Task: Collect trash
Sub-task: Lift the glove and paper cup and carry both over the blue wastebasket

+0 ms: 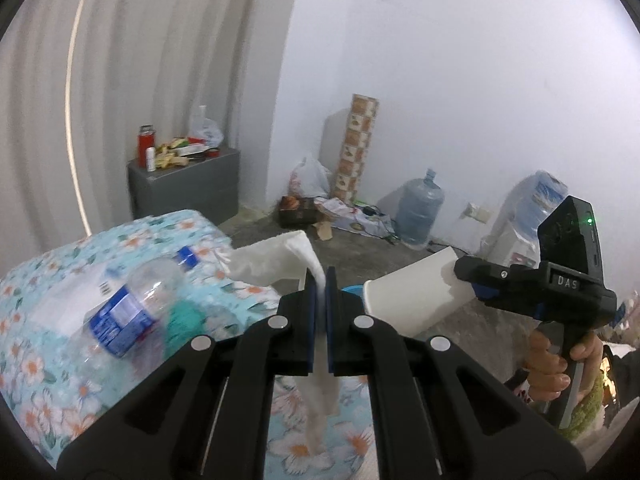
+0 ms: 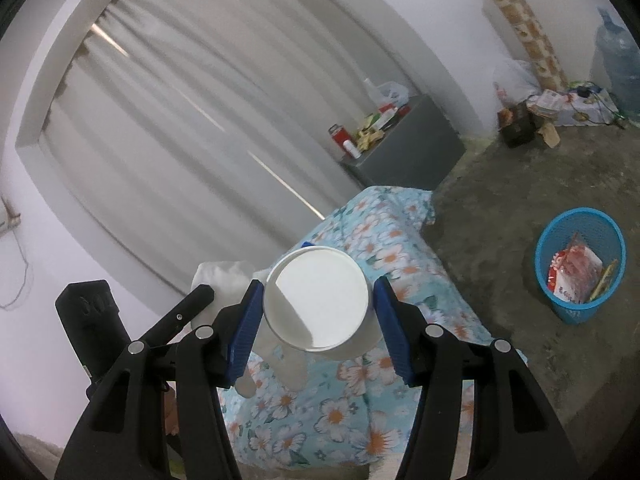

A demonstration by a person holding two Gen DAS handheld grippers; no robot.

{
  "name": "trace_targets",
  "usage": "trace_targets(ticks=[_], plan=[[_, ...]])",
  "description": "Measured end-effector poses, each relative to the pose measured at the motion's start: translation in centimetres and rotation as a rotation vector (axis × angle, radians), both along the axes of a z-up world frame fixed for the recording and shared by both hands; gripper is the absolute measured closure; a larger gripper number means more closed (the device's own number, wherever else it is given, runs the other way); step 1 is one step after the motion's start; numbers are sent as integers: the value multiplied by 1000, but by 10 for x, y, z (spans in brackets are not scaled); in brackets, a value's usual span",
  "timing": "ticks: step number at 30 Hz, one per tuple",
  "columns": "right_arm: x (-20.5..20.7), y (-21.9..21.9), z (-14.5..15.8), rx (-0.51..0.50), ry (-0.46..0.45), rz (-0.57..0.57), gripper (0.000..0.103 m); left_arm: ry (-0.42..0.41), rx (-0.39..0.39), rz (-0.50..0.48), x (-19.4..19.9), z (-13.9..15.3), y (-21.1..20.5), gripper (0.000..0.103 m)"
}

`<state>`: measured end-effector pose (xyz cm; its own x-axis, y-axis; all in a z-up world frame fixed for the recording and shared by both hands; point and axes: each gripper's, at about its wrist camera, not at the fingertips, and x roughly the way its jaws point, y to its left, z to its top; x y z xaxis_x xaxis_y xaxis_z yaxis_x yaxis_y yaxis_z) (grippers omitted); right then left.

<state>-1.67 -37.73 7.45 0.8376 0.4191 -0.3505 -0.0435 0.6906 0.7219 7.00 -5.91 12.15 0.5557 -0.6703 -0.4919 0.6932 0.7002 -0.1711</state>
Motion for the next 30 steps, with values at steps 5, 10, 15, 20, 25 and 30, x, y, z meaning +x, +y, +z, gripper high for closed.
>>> trace_targets(ticks=[5, 10, 15, 20, 25, 30], plan=[[-6, -23, -7, 17, 6, -58, 48, 9, 17, -56, 5, -2, -35, 101], [-11, -46, -16, 26, 23, -125, 48, 19, 44, -104, 15, -7, -68, 101], [-16, -73, -23, 7, 46, -214, 48, 44, 65, -160, 28, -15, -111, 101], [-21, -111, -34, -32, 86, -354, 48, 106, 97, -213, 47, -31, -161, 101], [-18, -149, -62, -28, 160, -471, 48, 177, 156, -246, 77, -63, -226, 101], [-9, -177, -104, 7, 254, -533, 48, 278, 247, -265, 112, -115, -290, 101]])
